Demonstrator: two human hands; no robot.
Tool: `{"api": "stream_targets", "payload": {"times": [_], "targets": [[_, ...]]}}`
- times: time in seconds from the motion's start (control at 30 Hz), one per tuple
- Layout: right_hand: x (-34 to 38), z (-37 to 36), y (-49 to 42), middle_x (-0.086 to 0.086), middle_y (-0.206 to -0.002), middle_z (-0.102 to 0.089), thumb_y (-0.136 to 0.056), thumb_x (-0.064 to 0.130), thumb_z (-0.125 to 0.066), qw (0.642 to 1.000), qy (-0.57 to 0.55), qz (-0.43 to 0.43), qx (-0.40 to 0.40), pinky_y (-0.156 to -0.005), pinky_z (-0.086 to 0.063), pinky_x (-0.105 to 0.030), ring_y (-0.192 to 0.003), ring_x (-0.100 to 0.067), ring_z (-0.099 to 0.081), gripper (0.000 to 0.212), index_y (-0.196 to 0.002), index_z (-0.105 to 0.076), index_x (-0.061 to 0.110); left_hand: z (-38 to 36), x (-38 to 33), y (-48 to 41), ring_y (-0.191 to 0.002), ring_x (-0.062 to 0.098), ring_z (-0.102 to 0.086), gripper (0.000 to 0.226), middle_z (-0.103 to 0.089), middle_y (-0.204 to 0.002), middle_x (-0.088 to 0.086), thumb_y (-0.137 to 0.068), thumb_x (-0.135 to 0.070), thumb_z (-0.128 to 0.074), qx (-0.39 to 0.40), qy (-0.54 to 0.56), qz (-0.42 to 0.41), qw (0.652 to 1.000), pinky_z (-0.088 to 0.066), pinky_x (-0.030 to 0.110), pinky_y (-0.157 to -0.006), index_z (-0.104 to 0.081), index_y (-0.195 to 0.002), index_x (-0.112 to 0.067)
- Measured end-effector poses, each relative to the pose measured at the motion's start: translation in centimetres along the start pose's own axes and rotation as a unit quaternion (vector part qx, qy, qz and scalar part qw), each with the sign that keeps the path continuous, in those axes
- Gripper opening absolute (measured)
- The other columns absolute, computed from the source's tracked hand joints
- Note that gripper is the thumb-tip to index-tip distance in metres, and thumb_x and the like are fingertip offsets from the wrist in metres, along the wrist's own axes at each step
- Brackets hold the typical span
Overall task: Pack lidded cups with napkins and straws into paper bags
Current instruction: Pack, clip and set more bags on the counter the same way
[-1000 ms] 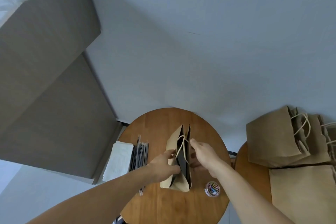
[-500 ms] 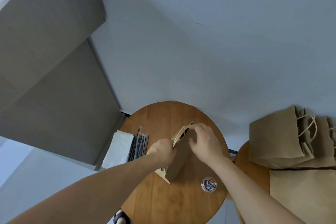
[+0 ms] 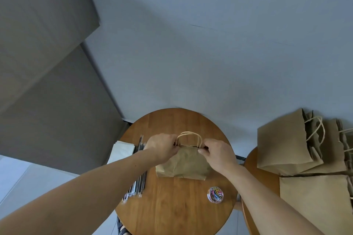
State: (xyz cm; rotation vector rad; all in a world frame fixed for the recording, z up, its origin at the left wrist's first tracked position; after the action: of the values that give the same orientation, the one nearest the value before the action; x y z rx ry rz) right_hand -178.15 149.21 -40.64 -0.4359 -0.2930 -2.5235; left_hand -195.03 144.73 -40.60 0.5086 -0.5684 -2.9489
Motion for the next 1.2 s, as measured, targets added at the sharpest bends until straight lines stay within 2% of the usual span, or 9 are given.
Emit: {"api": "stream_targets", "payload": {"times": [0.1,0.3,0.43,0.53,0.6,0.7,0.87,1.0,1.2], "targets": [[-0.6,-0.4,0.4,0.008,-0.08,-0.065,-0.093,0.035,-0.063,1.0,-0.018,-0.014,-0.015,-0.064,-0.05,-0.029,-0.073,-0.012,-0.06,0.016,-0.086,-0.065,0.021,-0.9,-0.3,-0.1,-0.07,0.017,-0.059,0.009,-0.054,-0.069,-0.01,-0.09,-0.033,-0.053,-0.004,0.03,0.006,1.0,-0.044,0.029,-0.059,-0.047,-0.083,-0.031],[-2.1,0.4,1.2,0.015,-0.101,-0.065,-0.096,0.04,-0.058,0.989,-0.133,-0.03,-0.053,-0.078,-0.051,-0.024,-0.092,-0.004,-0.061,0.023,-0.108,-0.067,0.023,-1.8,0.3,-0.4,-0.079,0.014,-0.064,0.018,-0.069,-0.085,-0.008,-0.097,-0.043,-0.052,-0.033,0.067,-0.011,0.997,-0.052,0.03,-0.067,-0.066,-0.1,-0.032],[-8.1,0.2,4.1,0.006,-0.111,-0.065,-0.102,0.03,-0.048,0.939,-0.222,-0.181,-0.191,-0.088,-0.047,-0.028,-0.102,-0.009,-0.059,0.028,-0.12,-0.063,0.015,-1.6,0.6,-1.1,-0.084,0.016,-0.065,0.023,-0.071,-0.088,-0.006,-0.098,-0.041,-0.051,-0.049,0.101,-0.02,0.993,-0.051,0.033,-0.069,-0.069,-0.106,-0.028],[-12.3,-5.8,6.3,0.003,-0.104,-0.07,-0.098,0.016,-0.054,0.949,-0.158,-0.266,-0.055,-0.077,-0.047,-0.025,-0.086,-0.011,-0.059,0.017,-0.107,-0.068,0.016,-2.3,0.7,-1.2,-0.084,0.016,-0.065,0.026,-0.072,-0.089,-0.005,-0.099,-0.041,-0.049,-0.054,0.115,-0.024,0.992,-0.053,0.038,-0.073,-0.068,-0.111,-0.027],[-13.3,-10.4,7.8,0.005,-0.099,-0.072,-0.095,0.014,-0.057,0.957,-0.111,-0.262,0.062,-0.071,-0.048,-0.023,-0.079,-0.006,-0.056,0.014,-0.095,-0.07,0.02,-2.9,0.9,-1.1,-0.081,0.017,-0.065,0.024,-0.071,-0.086,-0.005,-0.099,-0.04,-0.05,-0.058,0.123,-0.028,0.99,-0.052,0.035,-0.069,-0.068,-0.109,-0.027],[-14.0,-14.7,9.3,0.006,-0.092,-0.071,-0.094,0.018,-0.055,0.951,-0.071,-0.263,0.143,-0.07,-0.053,-0.029,-0.079,-0.009,-0.061,0.018,-0.083,-0.069,0.022,-3.1,1.0,-1.1,-0.078,0.018,-0.065,0.022,-0.071,-0.083,-0.005,-0.099,-0.037,-0.052,-0.074,0.131,-0.029,0.988,-0.051,0.035,-0.066,-0.07,-0.106,-0.026],[-13.8,-17.5,9.9,0.004,-0.084,-0.071,-0.091,0.022,-0.053,0.939,-0.016,-0.28,0.198,-0.065,-0.055,-0.034,-0.074,-0.015,-0.064,0.023,-0.078,-0.071,0.019,-3.1,0.8,-1.2,-0.074,0.016,-0.064,0.021,-0.071,-0.079,-0.005,-0.098,-0.036,-0.054,-0.108,0.136,-0.02,0.985,-0.05,0.032,-0.062,-0.072,-0.103,-0.026],[-13.4,-18.2,9.7,0.015,-0.059,-0.057,-0.093,0.027,-0.053,0.94,0.0,-0.278,0.196,-0.042,-0.033,-0.023,-0.055,-0.003,-0.054,0.032,-0.063,-0.063,0.025,-3.4,0.9,-1.1,-0.069,0.014,-0.061,0.018,-0.067,-0.072,-0.007,-0.096,-0.034,-0.058,-0.127,0.143,-0.016,0.981,-0.041,0.027,-0.057,-0.072,-0.099,-0.024],[-13.5,-18.3,10.2,0.016,-0.059,-0.055,-0.092,0.023,-0.053,0.936,-0.014,-0.309,0.167,-0.043,-0.03,-0.022,-0.056,-0.005,-0.052,0.027,-0.067,-0.061,0.027,-3.6,1.1,-0.9,-0.065,0.009,-0.059,0.014,-0.067,-0.07,-0.011,-0.095,-0.034,-0.059,-0.13,0.163,-0.017,0.978,-0.037,0.017,-0.054,-0.072,-0.097,-0.03]]}}
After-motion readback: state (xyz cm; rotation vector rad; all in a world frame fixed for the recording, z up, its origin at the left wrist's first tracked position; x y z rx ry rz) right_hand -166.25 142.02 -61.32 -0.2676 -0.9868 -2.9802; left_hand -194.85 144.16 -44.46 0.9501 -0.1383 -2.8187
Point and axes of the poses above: each hand's wrist, its own y-axis away from the middle knuckle, its own z-axis out of the back of the hand, x = y × z, the point moved 8 cm from there along -y, towards the middle knuckle
